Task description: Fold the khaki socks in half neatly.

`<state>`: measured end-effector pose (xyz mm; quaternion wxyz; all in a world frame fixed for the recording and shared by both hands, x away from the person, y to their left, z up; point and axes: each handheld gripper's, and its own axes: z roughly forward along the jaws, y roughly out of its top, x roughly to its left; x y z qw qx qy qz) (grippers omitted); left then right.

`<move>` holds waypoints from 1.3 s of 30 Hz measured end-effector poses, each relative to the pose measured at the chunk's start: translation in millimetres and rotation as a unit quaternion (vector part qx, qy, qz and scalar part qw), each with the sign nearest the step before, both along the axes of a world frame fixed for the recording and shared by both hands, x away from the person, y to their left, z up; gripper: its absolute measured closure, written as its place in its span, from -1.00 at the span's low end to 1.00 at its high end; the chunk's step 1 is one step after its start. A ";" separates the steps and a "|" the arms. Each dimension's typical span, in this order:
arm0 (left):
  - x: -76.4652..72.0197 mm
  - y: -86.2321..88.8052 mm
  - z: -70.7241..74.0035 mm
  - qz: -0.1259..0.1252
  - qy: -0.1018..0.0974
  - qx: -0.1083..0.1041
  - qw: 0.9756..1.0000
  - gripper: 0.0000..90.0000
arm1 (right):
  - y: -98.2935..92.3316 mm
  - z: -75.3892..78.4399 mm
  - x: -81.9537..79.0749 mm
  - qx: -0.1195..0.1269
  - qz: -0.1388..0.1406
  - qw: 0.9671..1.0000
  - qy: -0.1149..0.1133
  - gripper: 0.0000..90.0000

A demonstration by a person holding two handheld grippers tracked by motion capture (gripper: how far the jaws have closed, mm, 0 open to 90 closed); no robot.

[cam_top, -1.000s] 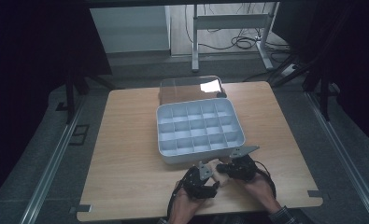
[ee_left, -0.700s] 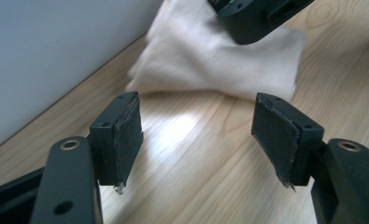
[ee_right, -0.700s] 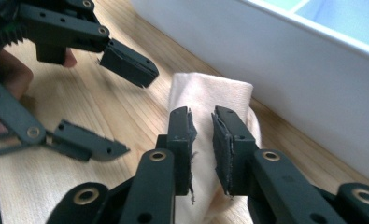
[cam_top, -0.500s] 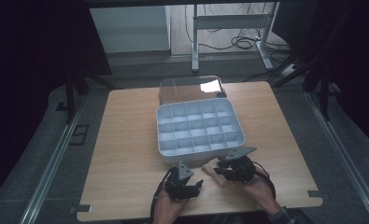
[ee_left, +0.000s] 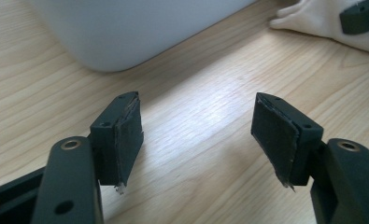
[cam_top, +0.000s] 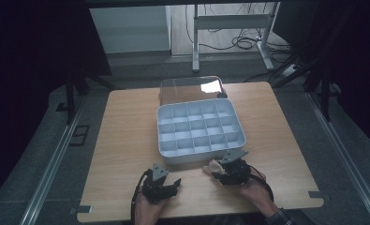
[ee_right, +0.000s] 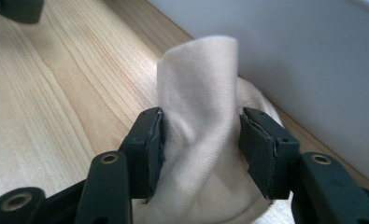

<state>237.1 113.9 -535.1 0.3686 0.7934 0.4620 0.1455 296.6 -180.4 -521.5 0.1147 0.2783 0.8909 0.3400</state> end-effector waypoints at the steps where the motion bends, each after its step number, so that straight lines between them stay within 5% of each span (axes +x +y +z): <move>1: -0.1 2.1 -0.4 0.002 0.001 0.000 1.000 -0.25 | 0.0 -0.1 0.1 0.002 -0.001 1.000 0.000 0.09; 13: 1.6 8.4 -5.7 0.010 0.008 -0.001 1.000 -0.23 | -15.9 17.6 4.2 0.026 -0.019 0.999 -0.004 -0.11; 18: 1.6 8.9 -6.0 0.010 0.006 -0.002 1.000 -0.22 | -19.9 9.7 15.0 0.033 -0.030 0.998 0.039 -0.33; 25: 1.4 8.6 -6.4 0.009 0.005 -0.001 1.000 -0.22 | -20.3 -4.3 25.8 0.040 -0.035 0.995 0.086 -0.36; 32: 1.3 8.1 -6.6 0.009 0.003 0.001 1.000 -0.22 | -18.8 -3.2 28.8 0.046 -0.032 0.994 0.092 0.01; 35: 1.3 8.2 -6.5 0.009 0.003 0.001 1.000 -0.21 | -19.8 2.1 27.0 0.047 -0.022 0.994 0.091 0.41; 39: 1.3 8.3 -6.5 0.010 0.003 0.000 1.000 -0.20 | -17.2 5.9 23.6 0.032 -0.010 0.996 0.082 0.61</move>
